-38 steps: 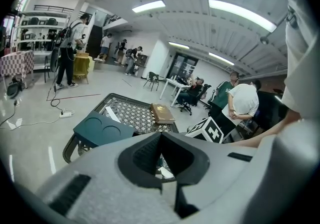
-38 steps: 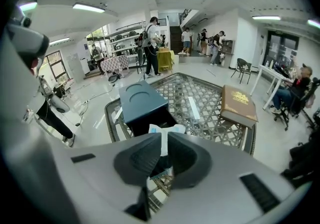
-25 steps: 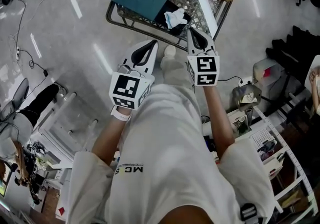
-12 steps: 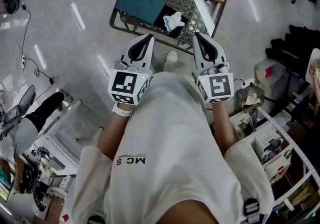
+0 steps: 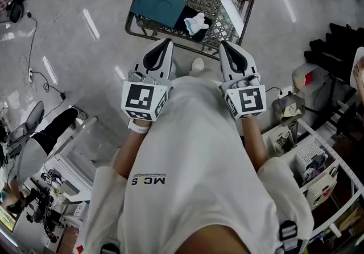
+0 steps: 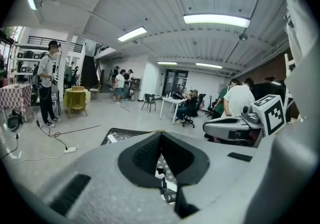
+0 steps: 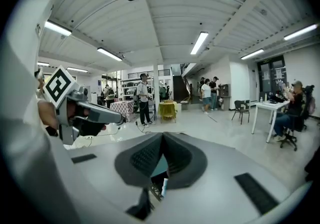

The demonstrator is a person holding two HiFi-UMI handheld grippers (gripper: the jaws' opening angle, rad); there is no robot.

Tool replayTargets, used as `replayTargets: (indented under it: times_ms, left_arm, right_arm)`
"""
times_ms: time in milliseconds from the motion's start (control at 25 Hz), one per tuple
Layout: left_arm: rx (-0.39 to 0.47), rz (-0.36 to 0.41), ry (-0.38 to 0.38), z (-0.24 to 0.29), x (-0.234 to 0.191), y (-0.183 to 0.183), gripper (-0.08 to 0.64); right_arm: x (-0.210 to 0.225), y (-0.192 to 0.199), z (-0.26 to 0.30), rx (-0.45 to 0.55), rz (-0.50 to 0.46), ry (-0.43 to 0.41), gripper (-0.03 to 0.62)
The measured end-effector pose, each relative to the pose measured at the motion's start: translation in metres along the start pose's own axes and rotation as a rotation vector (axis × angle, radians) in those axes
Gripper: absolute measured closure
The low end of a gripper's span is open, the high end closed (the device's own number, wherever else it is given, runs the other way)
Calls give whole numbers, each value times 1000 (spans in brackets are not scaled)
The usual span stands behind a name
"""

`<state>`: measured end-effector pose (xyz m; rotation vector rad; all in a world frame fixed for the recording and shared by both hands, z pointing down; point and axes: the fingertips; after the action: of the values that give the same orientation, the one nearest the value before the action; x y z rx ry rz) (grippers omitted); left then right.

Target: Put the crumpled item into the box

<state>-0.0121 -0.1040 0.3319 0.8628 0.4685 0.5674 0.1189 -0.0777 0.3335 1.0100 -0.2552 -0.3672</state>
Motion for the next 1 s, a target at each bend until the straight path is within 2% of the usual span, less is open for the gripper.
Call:
replayTargets:
  times_ms: [400, 640, 1000]
  left_arm:
    - [4, -2, 4, -4, -1, 2, 537]
    - [14, -36, 36, -3, -2, 1, 537]
    - [9, -25, 62, -6, 0, 2, 537]
  right_arm:
    - [-1, 2, 5, -35, -38, 5, 575]
    - [-4, 1, 8, -35, -39, 5, 575]
    - [-10, 1, 9, -46, -26, 16, 575]
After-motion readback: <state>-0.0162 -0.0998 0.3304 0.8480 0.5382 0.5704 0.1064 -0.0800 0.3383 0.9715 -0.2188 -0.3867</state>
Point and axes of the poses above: the fingertips, and each gripper's own axes: z forward along the fingers, x to its right, y out of its underside, and after that the axes turned 14 degrees about -x, right-handed
